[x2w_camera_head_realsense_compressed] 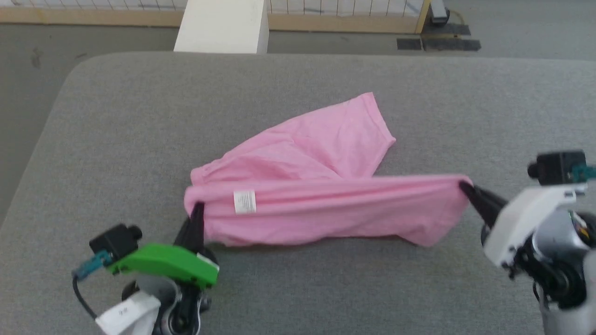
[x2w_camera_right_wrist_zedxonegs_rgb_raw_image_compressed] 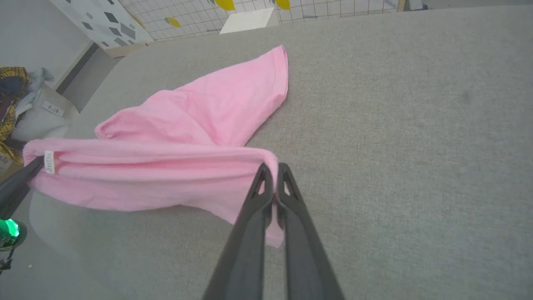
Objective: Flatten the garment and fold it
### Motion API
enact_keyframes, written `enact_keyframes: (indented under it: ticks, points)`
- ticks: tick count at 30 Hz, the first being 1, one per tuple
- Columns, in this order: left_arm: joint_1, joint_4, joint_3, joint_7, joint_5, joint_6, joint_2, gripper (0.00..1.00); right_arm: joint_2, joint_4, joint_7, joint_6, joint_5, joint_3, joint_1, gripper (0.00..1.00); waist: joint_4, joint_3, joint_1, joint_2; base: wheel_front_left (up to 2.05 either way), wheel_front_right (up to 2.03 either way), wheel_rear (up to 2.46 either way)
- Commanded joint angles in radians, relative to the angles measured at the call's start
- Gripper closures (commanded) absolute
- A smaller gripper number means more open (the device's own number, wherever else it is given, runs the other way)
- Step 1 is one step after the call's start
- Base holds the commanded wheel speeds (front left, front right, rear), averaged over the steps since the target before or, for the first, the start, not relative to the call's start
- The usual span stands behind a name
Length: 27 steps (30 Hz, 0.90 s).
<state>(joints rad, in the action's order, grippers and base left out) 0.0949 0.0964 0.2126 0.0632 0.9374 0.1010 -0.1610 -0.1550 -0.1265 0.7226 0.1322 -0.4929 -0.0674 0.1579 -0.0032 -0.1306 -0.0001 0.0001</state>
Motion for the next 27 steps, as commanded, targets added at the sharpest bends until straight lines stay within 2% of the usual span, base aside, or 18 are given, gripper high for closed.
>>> enact_keyframes:
  ticks: [1, 14, 27]
  points:
    - [0.043, 0.014, -0.007, 0.005, -0.004, 0.004, -0.003, 1.00, 0.007, 0.034, -0.025, -0.002, 0.024, 0.004, 0.061, 1.00, 0.010, -0.055, 0.0001, -0.0001, 0.00, 0.00, 0.00]
    - [0.285, 0.117, 0.000, 0.028, -0.017, -0.024, 0.028, 1.00, 0.031, 0.464, -0.195, -0.002, 0.212, 0.044, 0.551, 1.00, 0.073, -0.246, 0.0001, -0.0001, 0.00, 0.00, 0.00]
    - [0.392, 0.152, 0.020, 0.042, -0.024, -0.045, 0.046, 1.00, 0.043, 0.765, -0.312, -0.002, 0.365, 0.061, 0.834, 1.00, 0.123, -0.376, 0.0001, -0.0001, 0.00, 0.00, 0.00]
